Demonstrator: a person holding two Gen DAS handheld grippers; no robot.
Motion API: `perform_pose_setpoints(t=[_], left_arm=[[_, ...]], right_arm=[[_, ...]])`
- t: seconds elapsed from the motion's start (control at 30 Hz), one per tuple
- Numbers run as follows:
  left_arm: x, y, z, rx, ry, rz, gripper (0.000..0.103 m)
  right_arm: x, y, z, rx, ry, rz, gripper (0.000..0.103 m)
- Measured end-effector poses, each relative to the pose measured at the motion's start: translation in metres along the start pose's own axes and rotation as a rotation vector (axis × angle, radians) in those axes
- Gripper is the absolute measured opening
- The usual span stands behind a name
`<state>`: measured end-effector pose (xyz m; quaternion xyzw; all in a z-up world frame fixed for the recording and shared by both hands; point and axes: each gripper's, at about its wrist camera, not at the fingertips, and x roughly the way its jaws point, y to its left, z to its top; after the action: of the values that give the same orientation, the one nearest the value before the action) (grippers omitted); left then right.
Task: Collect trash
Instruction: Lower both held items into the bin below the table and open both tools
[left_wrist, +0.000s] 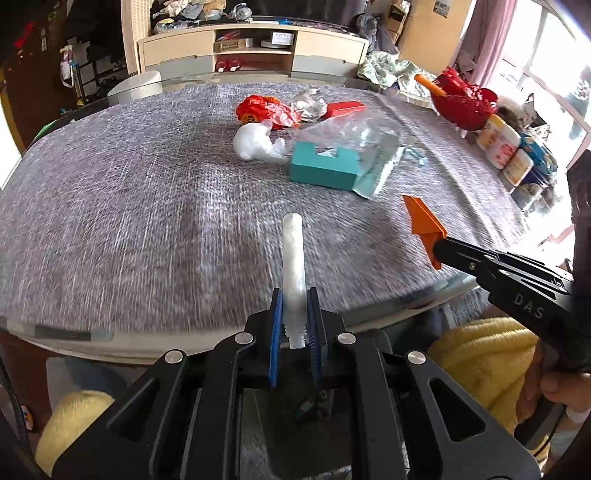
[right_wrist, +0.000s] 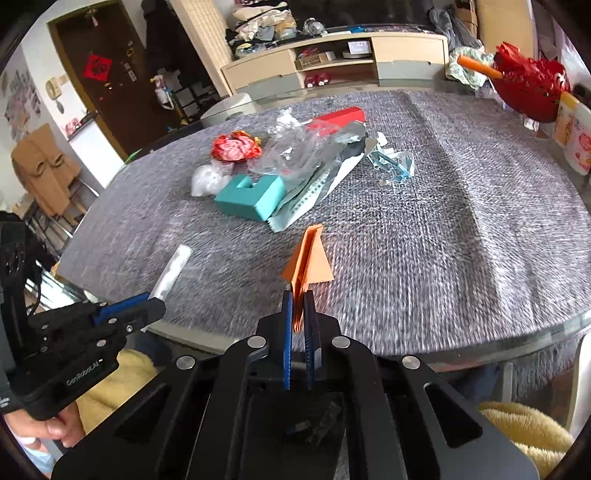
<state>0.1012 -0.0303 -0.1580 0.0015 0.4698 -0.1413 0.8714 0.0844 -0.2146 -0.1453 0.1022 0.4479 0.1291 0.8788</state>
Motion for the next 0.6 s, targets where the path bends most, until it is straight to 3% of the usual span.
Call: perform_pose_setpoints(t=[0.3,0.5,0.6], left_arm=[[-0.035,-0.012,-0.04,0.002,0.002,-0.035,0.012],[-0.036,-0.016,-0.072,-0.036,0.055,-0.1,0.012],[-0.027,-0.017,-0.09,-0.035,0.092,-0.096,0.012]], right_arm=[[-0.031,0.019,-0.037,-0.034,0.013,0.022,0.007],[-0.032,0.028,-0.072,-0.032,0.068,0.038,0.007],[-0.025,0.028,-0.087,-0.026,0.106,0.041,0.007]])
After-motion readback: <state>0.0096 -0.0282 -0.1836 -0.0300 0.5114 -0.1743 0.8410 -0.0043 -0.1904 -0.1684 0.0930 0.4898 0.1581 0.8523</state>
